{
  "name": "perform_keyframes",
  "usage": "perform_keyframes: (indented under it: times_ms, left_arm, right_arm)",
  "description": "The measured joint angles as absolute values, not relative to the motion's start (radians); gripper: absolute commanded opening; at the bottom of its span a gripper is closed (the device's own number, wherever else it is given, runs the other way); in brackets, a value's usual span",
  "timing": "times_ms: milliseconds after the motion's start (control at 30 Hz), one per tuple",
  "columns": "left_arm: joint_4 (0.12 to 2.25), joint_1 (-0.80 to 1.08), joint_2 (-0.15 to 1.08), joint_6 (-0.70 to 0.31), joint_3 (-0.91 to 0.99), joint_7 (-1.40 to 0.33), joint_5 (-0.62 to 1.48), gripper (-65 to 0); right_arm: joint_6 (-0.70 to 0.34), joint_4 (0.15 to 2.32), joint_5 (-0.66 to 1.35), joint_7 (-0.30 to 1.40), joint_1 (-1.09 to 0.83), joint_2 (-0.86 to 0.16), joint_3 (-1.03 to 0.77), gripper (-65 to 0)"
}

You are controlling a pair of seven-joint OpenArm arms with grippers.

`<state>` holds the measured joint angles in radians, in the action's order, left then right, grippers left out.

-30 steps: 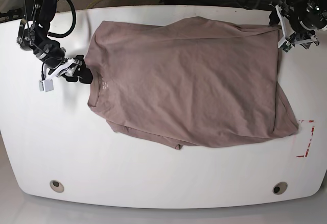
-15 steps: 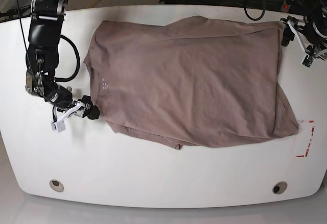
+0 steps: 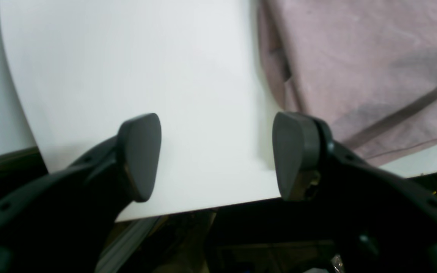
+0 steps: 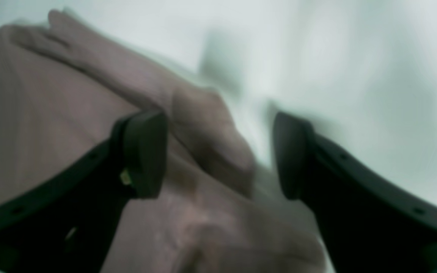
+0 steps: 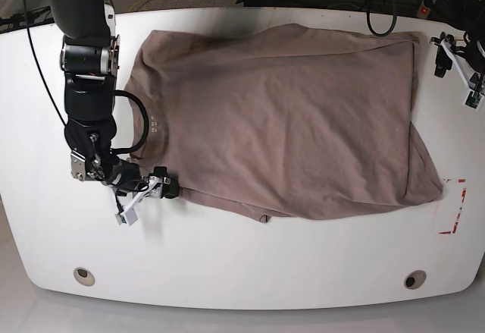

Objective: Fold the T-shirt properly
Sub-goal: 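Release the shirt and smooth its side with the right gripper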

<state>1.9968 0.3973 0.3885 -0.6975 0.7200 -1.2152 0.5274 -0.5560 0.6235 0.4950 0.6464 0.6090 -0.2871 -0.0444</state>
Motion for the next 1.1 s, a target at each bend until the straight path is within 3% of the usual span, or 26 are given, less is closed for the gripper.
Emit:
perform_keyframes:
  times_ms: [167, 233, 400, 467, 933, 1033, 1100]
  left_arm:
    - [1.997, 0.397, 0.391, -0.698, 0.721, -1.215, 0.527, -22.2]
    - [1.997, 0.396, 0.390, -0.698, 0.721, -1.214, 0.529, -22.2]
    - [1.997, 0.397, 0.391, -0.698, 0.720, -1.214, 0.500, -22.2]
    - [1.997, 0.396, 0.391, -0.698, 0.716, -1.214, 0.467, -22.2]
    - [1.968, 0.396, 0.389, -0.698, 0.704, -1.211, 0.429, -22.2]
    - [1.968, 0.396, 0.388, -0.698, 0.679, -1.211, 0.435, -22.2]
    - [1.968, 0.396, 0.388, -0.698, 0.679, -1.209, 0.438, -22.2]
  right_arm:
    - [-0.556, 0.614, 0.426, 0.612, 0.613, -0.246, -0.046, -24.4]
    - [-0.553, 0.614, 0.389, 0.604, 0.617, -0.226, -0.049, -29.3]
    - [-0.551, 0.612, 0.334, 0.532, 0.612, -0.191, -0.049, -59.5]
    - [-0.551, 0.611, 0.310, 0.520, 0.612, -0.187, -0.049, -64.8]
    - [-0.552, 0.611, 0.250, 0.522, 0.731, -0.191, -0.044, -65.0]
    - [-0.555, 0.614, 0.252, 0.516, 0.763, -0.200, -0.044, -57.5]
    - [-0.554, 0.614, 0.251, 0.516, 0.771, -0.208, -0.044, -44.5]
